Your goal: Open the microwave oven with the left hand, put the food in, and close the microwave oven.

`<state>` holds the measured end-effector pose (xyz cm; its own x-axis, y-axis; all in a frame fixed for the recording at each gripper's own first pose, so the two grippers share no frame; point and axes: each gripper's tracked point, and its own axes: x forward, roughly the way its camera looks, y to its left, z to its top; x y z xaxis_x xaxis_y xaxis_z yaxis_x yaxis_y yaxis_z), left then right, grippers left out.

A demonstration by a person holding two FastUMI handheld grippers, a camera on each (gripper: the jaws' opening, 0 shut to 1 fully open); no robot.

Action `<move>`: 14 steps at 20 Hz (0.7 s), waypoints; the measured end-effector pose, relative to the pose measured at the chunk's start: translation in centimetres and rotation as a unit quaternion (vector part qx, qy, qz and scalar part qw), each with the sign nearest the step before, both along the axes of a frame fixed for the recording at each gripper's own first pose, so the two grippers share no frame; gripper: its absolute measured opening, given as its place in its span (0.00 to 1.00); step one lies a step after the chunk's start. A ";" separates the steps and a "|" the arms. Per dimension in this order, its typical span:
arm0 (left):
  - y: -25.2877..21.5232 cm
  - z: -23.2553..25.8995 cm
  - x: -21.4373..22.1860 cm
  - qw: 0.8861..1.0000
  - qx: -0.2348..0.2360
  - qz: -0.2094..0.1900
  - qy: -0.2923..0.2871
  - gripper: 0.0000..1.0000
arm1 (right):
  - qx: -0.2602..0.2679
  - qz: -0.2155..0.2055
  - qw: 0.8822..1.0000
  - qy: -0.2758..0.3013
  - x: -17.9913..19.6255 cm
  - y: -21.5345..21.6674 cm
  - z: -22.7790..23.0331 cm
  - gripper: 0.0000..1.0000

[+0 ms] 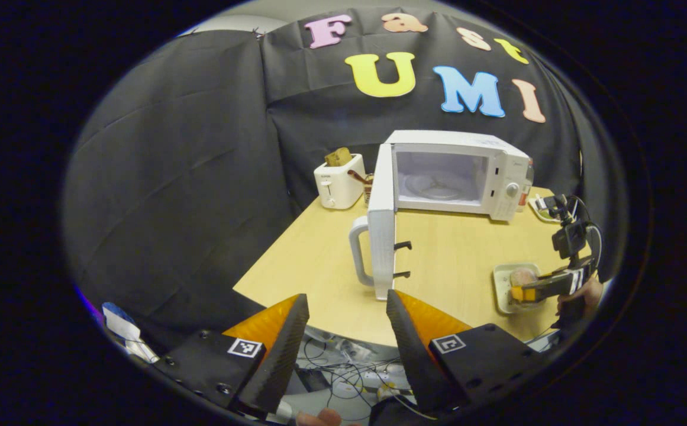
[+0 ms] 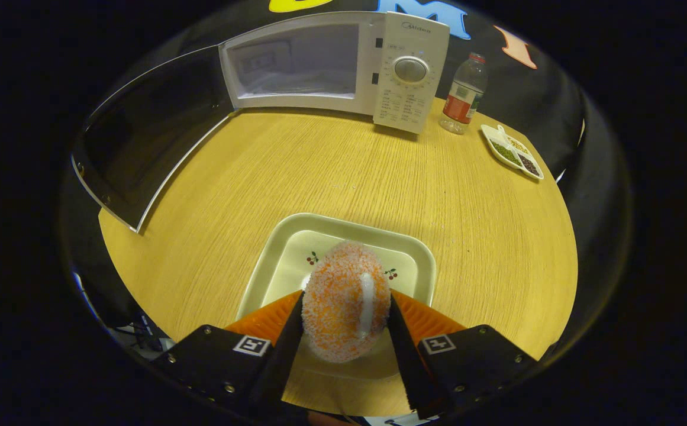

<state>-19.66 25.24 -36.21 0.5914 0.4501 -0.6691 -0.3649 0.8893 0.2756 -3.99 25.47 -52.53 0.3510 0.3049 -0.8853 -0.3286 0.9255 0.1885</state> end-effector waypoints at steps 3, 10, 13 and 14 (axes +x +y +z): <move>-0.2 1.4 0.3 1.000 -0.012 0.015 -0.025 0.89 | 0.016 -0.008 1.000 0.005 0.0 0.5 0.7 0.67; 2.6 5.2 -1.2 0.996 -0.018 0.011 -0.085 0.84 | 0.055 -0.056 0.996 -0.030 3.3 3.8 7.8 0.67; 2.7 6.3 -1.3 0.993 -0.035 -0.006 -0.115 0.84 | 0.095 -0.092 0.990 -0.053 5.8 6.8 11.3 0.67; 2.8 6.7 -1.5 0.992 -0.037 -0.013 -0.123 0.91 | 0.108 -0.102 0.987 -0.055 6.6 7.7 12.0 0.67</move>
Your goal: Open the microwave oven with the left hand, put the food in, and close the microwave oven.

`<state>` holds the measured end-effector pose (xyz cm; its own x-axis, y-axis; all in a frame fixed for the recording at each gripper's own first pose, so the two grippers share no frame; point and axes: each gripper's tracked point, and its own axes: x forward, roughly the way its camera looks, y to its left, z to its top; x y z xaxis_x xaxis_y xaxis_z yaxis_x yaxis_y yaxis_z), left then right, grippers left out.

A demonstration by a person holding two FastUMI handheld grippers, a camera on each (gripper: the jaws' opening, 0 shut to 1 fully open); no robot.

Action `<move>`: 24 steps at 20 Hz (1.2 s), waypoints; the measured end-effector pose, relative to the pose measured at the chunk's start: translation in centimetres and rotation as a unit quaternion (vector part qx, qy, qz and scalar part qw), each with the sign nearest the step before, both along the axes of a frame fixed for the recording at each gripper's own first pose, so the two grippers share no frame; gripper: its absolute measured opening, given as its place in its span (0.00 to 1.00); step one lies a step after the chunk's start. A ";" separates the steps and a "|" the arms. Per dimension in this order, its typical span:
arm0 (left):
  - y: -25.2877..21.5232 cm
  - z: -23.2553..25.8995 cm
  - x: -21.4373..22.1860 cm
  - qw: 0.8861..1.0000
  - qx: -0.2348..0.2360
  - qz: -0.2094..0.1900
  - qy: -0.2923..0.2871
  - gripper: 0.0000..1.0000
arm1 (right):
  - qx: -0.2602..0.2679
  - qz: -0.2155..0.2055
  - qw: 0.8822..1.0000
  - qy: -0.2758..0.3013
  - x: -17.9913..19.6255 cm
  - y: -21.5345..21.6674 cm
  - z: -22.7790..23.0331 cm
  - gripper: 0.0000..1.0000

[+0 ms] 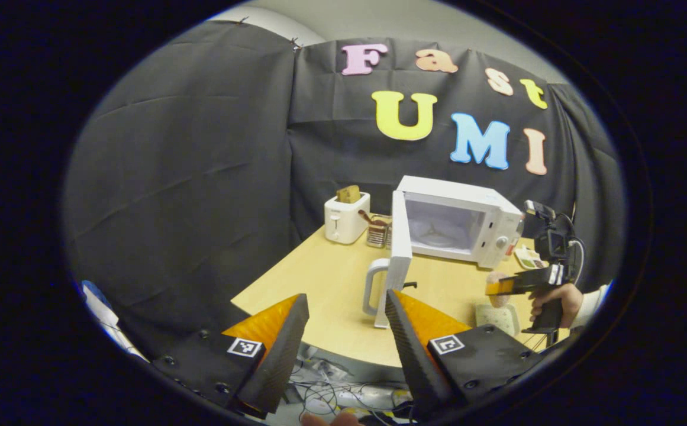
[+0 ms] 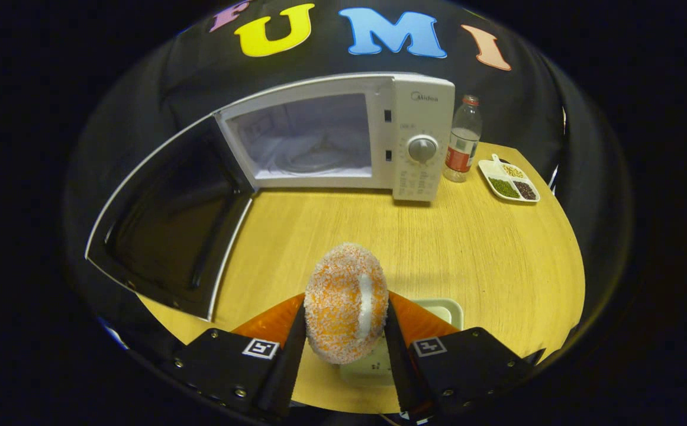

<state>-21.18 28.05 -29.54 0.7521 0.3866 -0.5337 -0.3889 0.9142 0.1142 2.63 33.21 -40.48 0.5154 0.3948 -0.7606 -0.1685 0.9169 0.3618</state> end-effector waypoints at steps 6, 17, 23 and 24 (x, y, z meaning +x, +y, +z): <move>1.7 2.1 -0.5 1.000 0.020 0.004 -0.004 0.86 | 0.059 -0.035 0.998 -0.016 7.1 5.5 2.5 0.65; -0.2 0.8 -1.4 0.993 0.012 0.105 0.061 0.88 | 0.137 -0.132 0.981 -0.023 21.0 12.7 -1.6 0.67; -2.1 -0.2 -1.9 0.986 0.022 0.130 0.100 0.88 | 0.153 -0.192 0.968 -0.048 25.9 13.3 -3.7 0.66; -2.4 -0.4 -2.0 0.985 0.023 0.133 0.106 0.85 | 0.143 -0.198 0.968 -0.057 26.9 13.2 -4.4 0.66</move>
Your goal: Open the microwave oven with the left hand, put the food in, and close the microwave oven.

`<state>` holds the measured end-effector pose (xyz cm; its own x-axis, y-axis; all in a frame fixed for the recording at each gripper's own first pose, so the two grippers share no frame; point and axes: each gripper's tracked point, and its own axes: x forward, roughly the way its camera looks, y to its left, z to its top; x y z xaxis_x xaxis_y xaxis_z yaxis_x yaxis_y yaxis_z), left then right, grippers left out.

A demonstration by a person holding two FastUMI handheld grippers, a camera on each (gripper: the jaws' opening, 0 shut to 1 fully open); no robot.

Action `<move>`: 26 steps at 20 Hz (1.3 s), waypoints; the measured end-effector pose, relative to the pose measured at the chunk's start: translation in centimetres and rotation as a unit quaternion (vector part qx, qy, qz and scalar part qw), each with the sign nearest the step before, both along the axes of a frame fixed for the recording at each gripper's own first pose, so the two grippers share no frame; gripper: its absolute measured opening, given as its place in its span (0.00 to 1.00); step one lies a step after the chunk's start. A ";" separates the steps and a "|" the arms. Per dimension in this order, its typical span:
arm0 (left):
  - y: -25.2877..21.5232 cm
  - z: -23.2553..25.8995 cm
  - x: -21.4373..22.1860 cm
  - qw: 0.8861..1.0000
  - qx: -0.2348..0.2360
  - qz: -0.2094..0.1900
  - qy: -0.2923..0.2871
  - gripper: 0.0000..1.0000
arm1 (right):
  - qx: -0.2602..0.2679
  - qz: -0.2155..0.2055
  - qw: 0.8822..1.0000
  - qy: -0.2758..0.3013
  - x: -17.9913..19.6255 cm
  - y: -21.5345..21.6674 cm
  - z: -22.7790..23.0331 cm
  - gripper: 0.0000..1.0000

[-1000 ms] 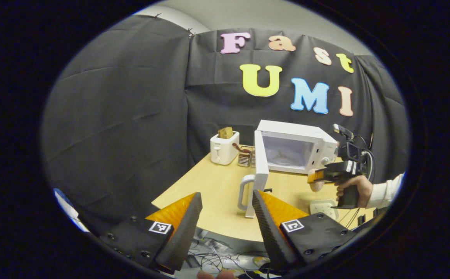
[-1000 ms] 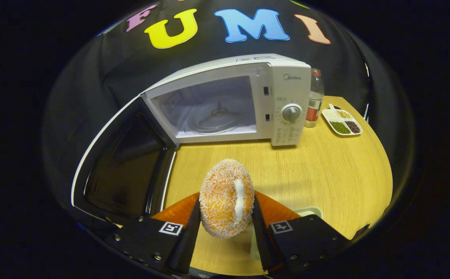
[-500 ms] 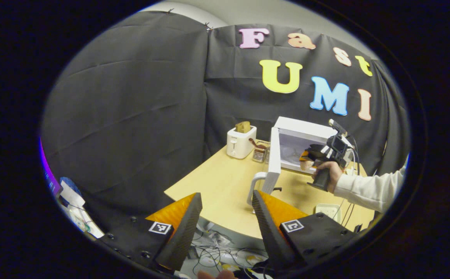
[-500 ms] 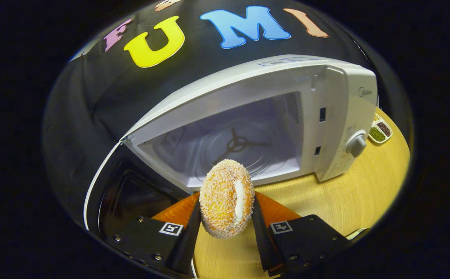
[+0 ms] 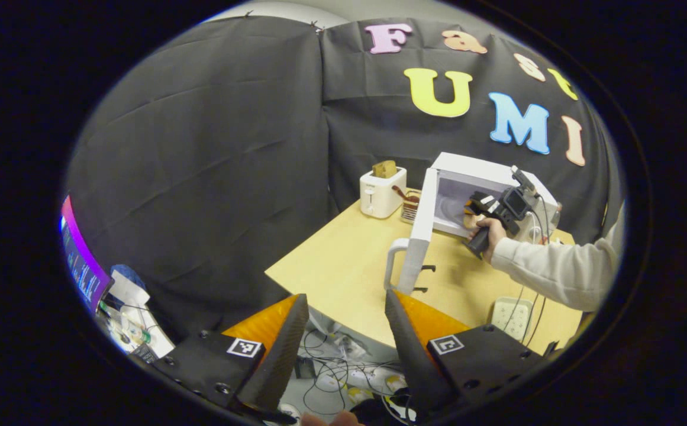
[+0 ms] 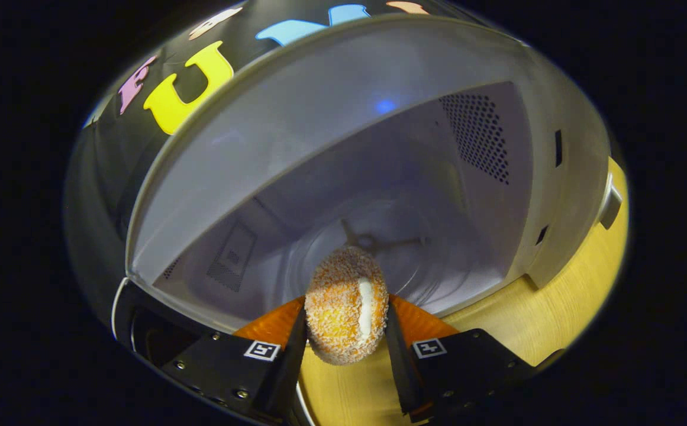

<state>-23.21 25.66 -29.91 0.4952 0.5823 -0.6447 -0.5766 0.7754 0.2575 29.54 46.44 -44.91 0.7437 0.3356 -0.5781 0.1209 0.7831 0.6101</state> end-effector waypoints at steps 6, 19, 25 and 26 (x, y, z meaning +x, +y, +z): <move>-1.2 0.3 -0.3 1.000 0.019 0.005 0.023 0.85 | -0.047 -0.052 0.997 -0.019 2.4 -1.0 -1.7 0.69; -2.5 0.3 -0.7 0.999 0.030 0.021 0.014 0.89 | -0.027 -0.080 0.995 -0.061 3.7 -0.5 -0.7 0.93; -1.6 0.9 -0.2 0.999 0.039 0.010 -0.007 0.88 | -0.016 -0.049 0.993 -0.106 2.1 -1.0 3.2 0.97; -1.5 1.0 0.0 0.999 0.043 0.003 -0.011 0.89 | -0.006 -0.044 0.994 -0.103 1.3 -1.4 3.9 0.98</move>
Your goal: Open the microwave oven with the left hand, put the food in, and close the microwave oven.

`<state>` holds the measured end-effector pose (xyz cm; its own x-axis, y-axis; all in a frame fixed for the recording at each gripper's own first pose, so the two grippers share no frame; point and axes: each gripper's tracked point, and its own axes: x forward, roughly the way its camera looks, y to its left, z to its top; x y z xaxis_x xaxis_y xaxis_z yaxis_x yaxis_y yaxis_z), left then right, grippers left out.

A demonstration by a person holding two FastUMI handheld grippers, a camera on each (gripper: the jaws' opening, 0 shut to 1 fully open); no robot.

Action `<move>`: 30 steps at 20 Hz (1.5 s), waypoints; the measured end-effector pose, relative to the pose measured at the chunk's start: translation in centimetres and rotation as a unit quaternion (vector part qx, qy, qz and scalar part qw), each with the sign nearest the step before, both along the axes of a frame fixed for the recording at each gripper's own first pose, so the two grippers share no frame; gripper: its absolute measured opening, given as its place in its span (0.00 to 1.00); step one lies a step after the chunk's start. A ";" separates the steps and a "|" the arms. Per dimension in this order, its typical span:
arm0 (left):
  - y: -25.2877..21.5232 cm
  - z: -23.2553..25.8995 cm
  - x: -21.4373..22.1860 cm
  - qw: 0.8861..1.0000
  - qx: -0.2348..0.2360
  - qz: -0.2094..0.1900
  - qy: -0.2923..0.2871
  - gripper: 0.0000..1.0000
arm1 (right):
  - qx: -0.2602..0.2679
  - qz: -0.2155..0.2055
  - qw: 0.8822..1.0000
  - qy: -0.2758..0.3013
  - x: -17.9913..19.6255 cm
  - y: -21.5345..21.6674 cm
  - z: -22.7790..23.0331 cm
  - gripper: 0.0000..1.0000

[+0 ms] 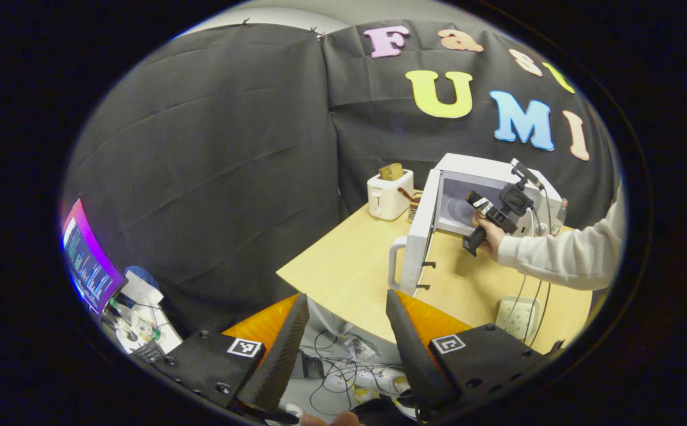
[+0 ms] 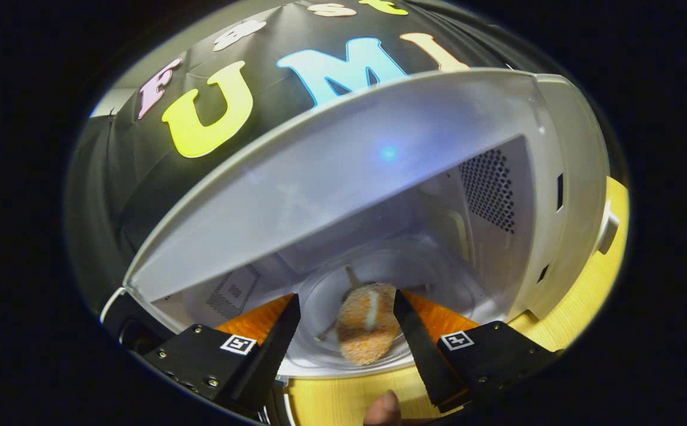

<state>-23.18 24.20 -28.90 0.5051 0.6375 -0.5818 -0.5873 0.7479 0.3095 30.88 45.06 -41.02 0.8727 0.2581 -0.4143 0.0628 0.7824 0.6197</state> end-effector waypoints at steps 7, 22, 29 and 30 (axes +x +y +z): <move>5.2 -3.8 5.1 0.994 -0.015 -0.100 -0.040 0.93 | -0.021 0.077 0.997 -0.002 -11.8 -6.0 5.7 0.97; 11.2 -19.0 17.0 0.961 -0.139 -0.239 -0.015 0.83 | -0.115 0.072 0.990 -0.023 -32.8 -20.0 17.6 0.97; 1.3 -17.8 23.8 0.929 -0.168 -0.325 -0.060 0.84 | -0.133 0.036 0.990 -0.020 -33.2 -24.4 19.4 0.97; -0.1 -17.9 25.1 0.925 -0.170 -0.335 -0.062 0.89 | -0.131 0.032 0.991 -0.020 -33.2 -24.9 19.7 0.97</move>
<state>1.88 24.15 -46.76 0.7966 -0.0507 -0.6024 0.0270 0.9985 -0.0483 -2.36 20.13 -21.28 0.8755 0.2012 -0.4393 -0.0126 0.9184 0.3954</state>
